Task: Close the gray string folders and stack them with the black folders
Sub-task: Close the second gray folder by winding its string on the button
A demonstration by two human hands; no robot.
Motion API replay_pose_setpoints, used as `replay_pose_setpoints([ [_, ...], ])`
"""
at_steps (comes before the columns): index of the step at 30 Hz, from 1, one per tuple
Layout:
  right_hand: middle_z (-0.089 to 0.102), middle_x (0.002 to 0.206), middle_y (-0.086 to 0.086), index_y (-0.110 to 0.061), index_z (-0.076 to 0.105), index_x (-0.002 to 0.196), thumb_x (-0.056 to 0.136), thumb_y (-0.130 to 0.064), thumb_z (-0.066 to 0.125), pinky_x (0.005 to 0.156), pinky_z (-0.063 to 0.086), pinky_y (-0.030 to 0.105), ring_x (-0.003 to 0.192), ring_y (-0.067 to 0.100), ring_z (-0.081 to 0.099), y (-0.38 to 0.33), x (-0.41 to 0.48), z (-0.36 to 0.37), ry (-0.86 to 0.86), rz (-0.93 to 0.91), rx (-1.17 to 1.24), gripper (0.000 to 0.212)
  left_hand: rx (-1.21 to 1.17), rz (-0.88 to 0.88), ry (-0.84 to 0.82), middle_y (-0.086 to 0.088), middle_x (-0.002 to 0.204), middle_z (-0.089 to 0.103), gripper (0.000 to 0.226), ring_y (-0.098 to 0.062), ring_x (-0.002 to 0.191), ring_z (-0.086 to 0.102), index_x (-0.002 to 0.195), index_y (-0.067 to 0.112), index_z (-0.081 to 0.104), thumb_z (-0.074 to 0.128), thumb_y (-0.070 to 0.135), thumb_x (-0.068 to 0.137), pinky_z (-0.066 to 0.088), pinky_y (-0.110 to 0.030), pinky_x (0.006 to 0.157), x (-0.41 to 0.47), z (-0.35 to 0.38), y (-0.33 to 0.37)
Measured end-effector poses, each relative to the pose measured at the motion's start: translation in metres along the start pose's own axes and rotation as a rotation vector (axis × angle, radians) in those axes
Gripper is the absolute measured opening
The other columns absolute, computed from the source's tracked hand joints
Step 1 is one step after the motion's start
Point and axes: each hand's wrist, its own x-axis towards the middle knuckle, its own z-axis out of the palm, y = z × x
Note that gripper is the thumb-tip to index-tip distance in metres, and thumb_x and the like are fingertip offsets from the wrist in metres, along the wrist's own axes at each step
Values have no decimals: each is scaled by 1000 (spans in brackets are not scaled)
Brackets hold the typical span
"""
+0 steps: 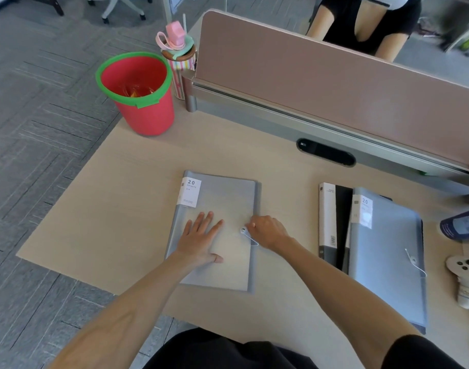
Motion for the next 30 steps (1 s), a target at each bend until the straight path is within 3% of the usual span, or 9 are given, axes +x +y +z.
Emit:
replay_pose_setpoints([
  [4,66,104,18,-6,60,99,95,-39,41,73,44,35,93,37,63,5,-5,9,14,48,123,39,-1,-6,-4,-2,163,-16,107,-24,149,-17,153,34,-2,66,61,75,-3,-46,120,-1,-1,1],
  [6,66,105,19,-6,59,102,97,-35,39,74,45,37,94,38,63,4,-9,11,37,6,71,36,6,-10,-3,-2,163,-16,107,-24,149,-16,153,34,-2,66,61,75,-3,-46,120,-1,-1,2],
  [12,67,105,16,-5,54,110,97,-14,39,74,49,40,93,38,65,3,-16,15,50,-274,-265,22,42,-2,-17,-3,162,-17,105,-26,149,-16,153,33,-5,64,61,78,-2,-47,119,-3,-1,4],
  [17,62,111,16,-3,49,118,89,-4,48,83,43,40,98,34,62,-5,-19,21,92,-404,-542,29,52,-28,-43,-3,161,-20,105,-26,148,-18,152,32,-7,65,56,80,-2,-49,119,-2,-3,9],
  [23,62,112,15,-1,48,123,89,-17,60,96,40,41,100,30,60,-27,-16,34,86,-369,-973,39,68,-28,-61,-4,161,-22,105,-28,148,-19,153,31,-9,64,56,81,-3,-50,119,0,-4,10],
  [27,63,105,12,-4,50,120,88,-22,60,90,42,40,94,27,61,-29,-18,39,49,-279,-965,38,83,-27,-65,-4,161,-23,105,-28,148,-20,152,31,-11,63,57,81,-3,-50,119,-1,-3,9],
  [30,61,109,12,-6,44,126,84,-18,64,91,40,42,98,28,60,-20,-20,40,70,-227,-786,47,75,-19,-63,-5,161,-23,105,-28,148,-20,152,31,-11,63,57,81,-4,-50,118,-2,-1,8],
])
